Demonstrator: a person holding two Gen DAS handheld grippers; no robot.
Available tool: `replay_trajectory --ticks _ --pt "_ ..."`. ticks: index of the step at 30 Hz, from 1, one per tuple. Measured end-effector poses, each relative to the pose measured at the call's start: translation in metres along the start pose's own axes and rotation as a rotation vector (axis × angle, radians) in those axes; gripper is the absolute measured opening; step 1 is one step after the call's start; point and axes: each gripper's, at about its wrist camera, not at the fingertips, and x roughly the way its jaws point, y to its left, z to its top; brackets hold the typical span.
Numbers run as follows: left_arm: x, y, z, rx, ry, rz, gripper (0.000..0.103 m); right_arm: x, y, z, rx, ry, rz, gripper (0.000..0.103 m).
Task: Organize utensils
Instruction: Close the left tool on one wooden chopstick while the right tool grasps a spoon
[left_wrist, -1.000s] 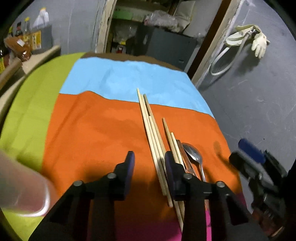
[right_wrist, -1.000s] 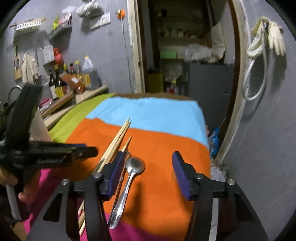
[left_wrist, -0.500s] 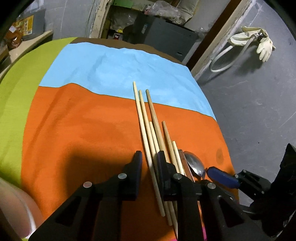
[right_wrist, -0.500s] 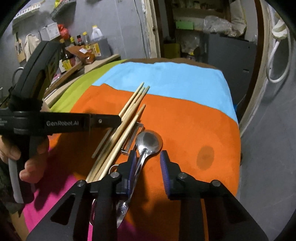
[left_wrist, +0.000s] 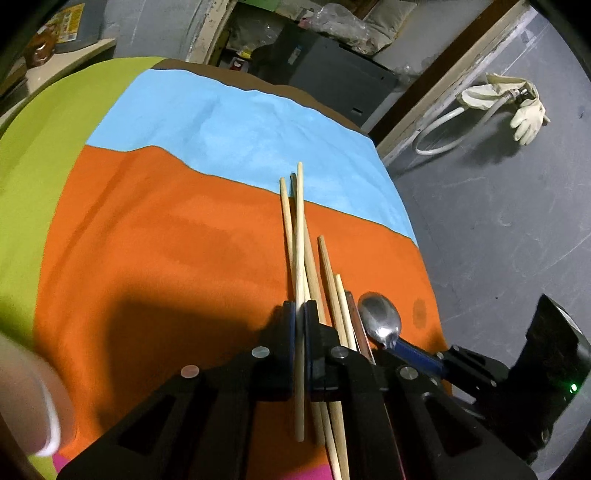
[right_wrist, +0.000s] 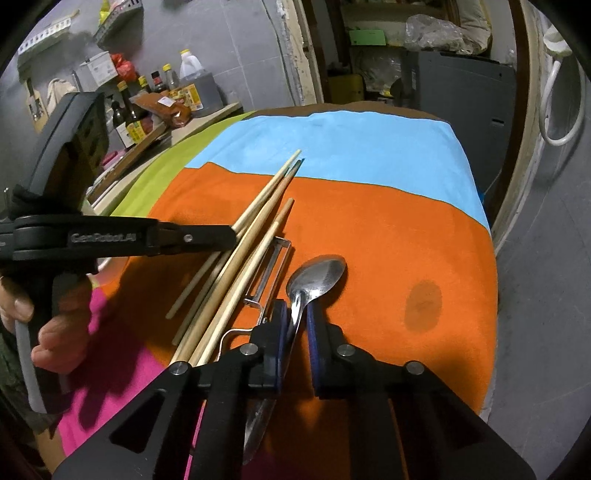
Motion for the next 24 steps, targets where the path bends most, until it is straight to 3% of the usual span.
replay_trajectory --ticks 8,15,24 --pt "-0.023 0.000 -0.025 0.013 -0.031 0.080 0.002 0.002 0.003 0.001 -0.015 0.004 -0.018 0.006" --pt "-0.014 -0.003 -0.029 0.066 0.026 0.163 0.003 0.010 -0.002 0.009 0.006 0.041 -0.001 0.007" --pt "0.010 -0.013 -0.003 0.186 0.123 0.269 0.006 0.020 -0.017 0.021 0.085 0.075 0.089 0.008"
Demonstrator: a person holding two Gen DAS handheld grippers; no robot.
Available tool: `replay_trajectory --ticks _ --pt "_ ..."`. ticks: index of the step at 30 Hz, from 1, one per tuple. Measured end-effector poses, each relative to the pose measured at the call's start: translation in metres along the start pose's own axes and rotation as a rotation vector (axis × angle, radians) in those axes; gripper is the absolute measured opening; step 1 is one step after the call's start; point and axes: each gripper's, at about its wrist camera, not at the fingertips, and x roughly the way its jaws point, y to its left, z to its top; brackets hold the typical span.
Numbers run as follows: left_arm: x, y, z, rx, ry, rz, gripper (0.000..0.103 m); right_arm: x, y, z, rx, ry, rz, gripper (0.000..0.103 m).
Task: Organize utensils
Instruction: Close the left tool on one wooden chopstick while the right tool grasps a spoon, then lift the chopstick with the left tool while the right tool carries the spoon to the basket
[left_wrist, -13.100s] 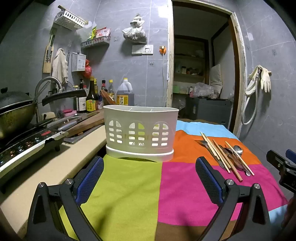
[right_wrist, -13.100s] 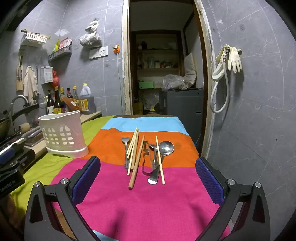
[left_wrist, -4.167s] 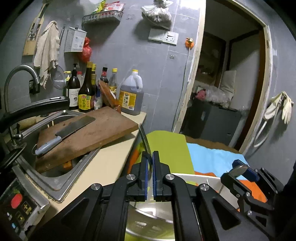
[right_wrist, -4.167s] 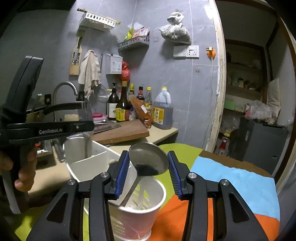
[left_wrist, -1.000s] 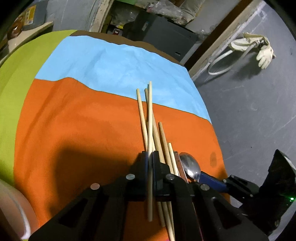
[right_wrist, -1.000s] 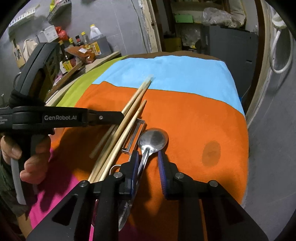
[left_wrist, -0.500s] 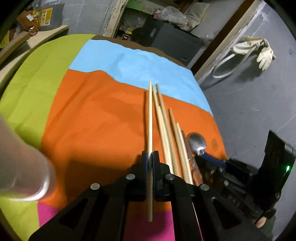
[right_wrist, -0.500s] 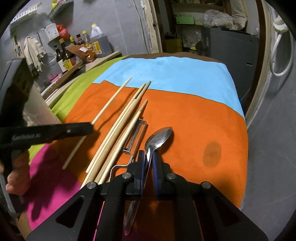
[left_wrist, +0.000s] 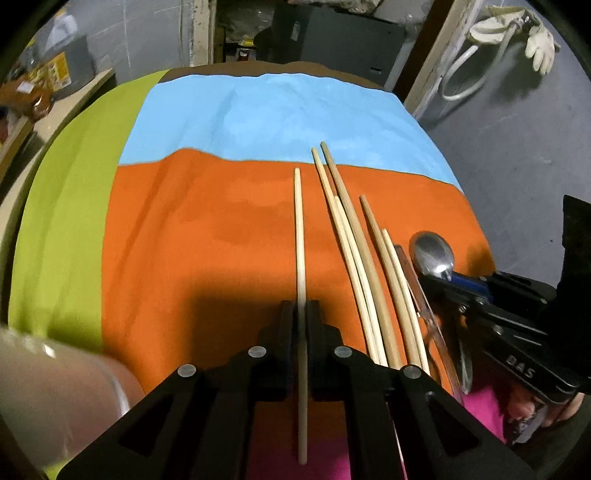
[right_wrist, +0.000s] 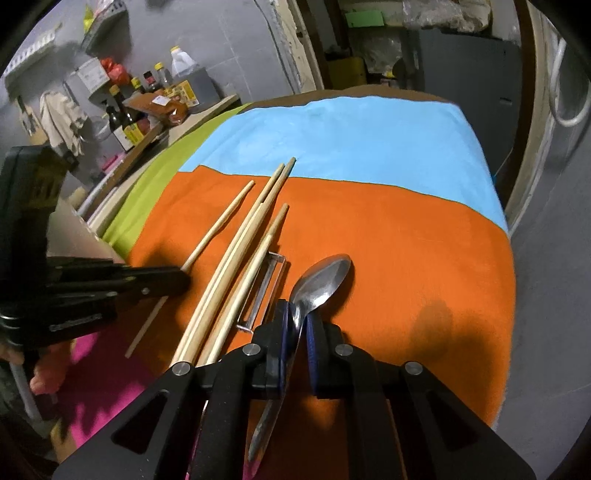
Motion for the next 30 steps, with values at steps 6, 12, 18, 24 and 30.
replay_trajectory --ticks 6,12,18,24,30 --pt "0.005 0.000 0.006 -0.009 -0.008 0.005 0.002 -0.001 -0.002 -0.003 0.006 -0.030 0.024 0.005" --pt "-0.005 0.001 -0.009 -0.032 -0.078 0.000 0.002 -0.020 -0.001 -0.008 0.008 -0.121 0.022 0.002" --pt "-0.025 -0.003 -0.028 -0.032 -0.161 -0.016 0.002 -0.025 0.003 -0.012 0.006 -0.142 0.010 0.002" --pt "-0.055 -0.008 -0.044 -0.023 -0.297 -0.040 0.002 -0.047 0.015 -0.019 -0.027 -0.254 -0.025 0.002" --pt "-0.084 -0.019 -0.066 0.015 -0.485 -0.085 0.002 -0.079 0.050 -0.045 -0.170 -0.426 -0.161 0.001"
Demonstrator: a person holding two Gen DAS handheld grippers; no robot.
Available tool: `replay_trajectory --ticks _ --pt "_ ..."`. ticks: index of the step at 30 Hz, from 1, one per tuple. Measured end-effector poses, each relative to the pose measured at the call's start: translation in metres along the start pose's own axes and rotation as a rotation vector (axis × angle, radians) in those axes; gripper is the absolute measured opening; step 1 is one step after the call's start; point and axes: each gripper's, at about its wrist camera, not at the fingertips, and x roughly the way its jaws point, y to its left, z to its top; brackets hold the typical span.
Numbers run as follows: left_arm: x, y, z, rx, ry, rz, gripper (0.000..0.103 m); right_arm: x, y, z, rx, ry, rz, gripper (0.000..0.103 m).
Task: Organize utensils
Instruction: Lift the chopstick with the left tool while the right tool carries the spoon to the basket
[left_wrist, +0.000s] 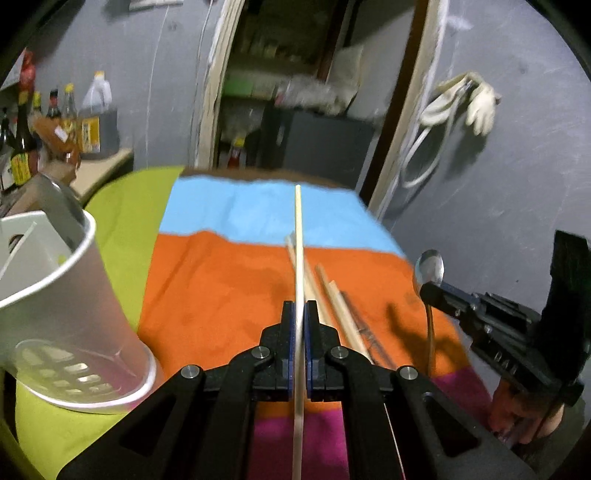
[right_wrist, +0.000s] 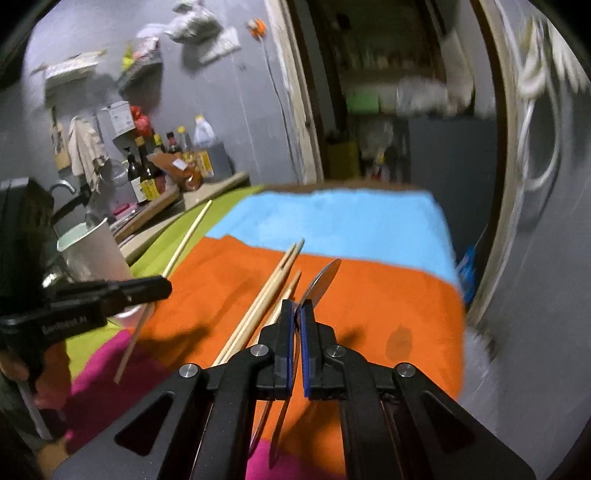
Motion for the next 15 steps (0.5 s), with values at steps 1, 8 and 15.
replay_trajectory --ticks 1,8,15 --pt "-0.005 -0.002 -0.001 0.003 -0.023 -0.009 0.002 -0.005 0.006 -0.001 -0.028 -0.027 -0.018 0.001" --pt "-0.033 -0.007 -0.005 -0.007 -0.147 -0.056 0.002 -0.038 0.051 -0.012 -0.223 -0.222 -0.160 0.001" --pt "-0.069 0.005 0.003 -0.035 -0.254 -0.051 0.002 -0.054 0.075 0.002 -0.273 -0.358 -0.167 0.001"
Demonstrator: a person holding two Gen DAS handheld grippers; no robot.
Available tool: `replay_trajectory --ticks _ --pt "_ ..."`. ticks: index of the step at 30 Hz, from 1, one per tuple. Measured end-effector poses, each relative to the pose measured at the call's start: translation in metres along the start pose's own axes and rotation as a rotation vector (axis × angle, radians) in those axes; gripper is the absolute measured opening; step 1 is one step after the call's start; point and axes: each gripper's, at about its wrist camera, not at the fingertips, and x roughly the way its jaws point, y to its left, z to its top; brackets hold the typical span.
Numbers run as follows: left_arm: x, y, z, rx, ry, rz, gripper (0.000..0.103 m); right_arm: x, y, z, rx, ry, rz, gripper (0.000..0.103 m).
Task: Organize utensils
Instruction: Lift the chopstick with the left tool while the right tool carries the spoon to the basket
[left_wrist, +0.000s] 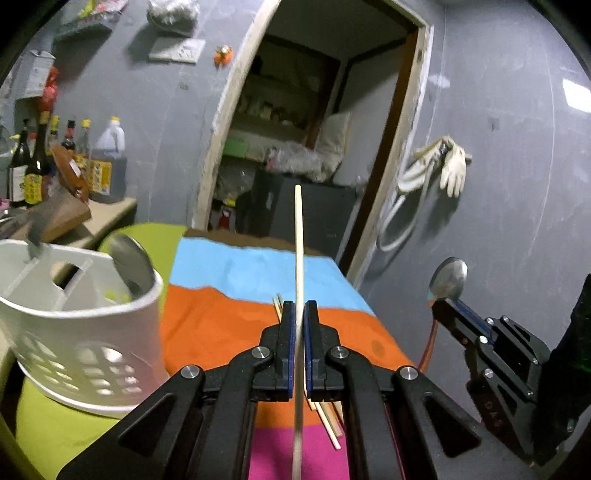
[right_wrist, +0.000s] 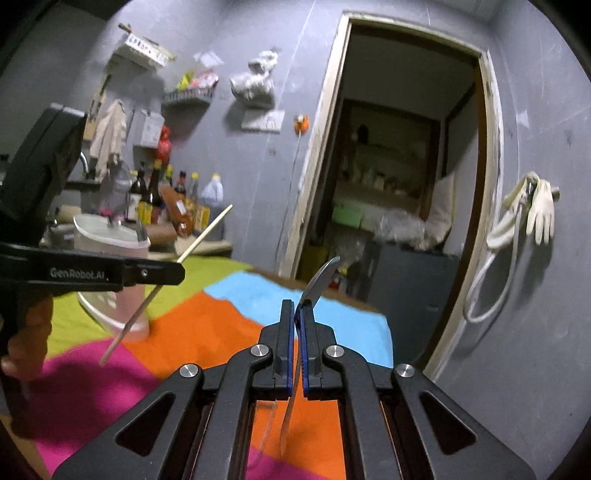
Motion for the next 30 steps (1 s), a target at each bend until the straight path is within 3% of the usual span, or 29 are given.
replay_trajectory --ticks 11,17,21,25,30 --pt "-0.053 0.033 0.044 -0.003 -0.202 0.072 0.002 0.001 0.036 0.060 0.024 -0.186 0.060 0.001" --pt "-0.081 0.070 0.068 -0.016 -0.283 0.147 0.002 0.013 0.057 0.091 0.072 -0.239 0.149 0.001" --pt "-0.098 0.109 0.085 -0.098 -0.341 0.164 0.002 0.027 0.071 0.113 0.116 -0.272 0.190 0.001" --pt "-0.109 0.148 0.099 -0.159 -0.388 0.227 0.002 0.043 0.083 0.127 0.197 -0.287 0.257 0.001" --pt "-0.109 0.174 0.102 -0.194 -0.404 0.283 0.002 0.065 0.097 0.134 0.271 -0.281 0.324 0.001"
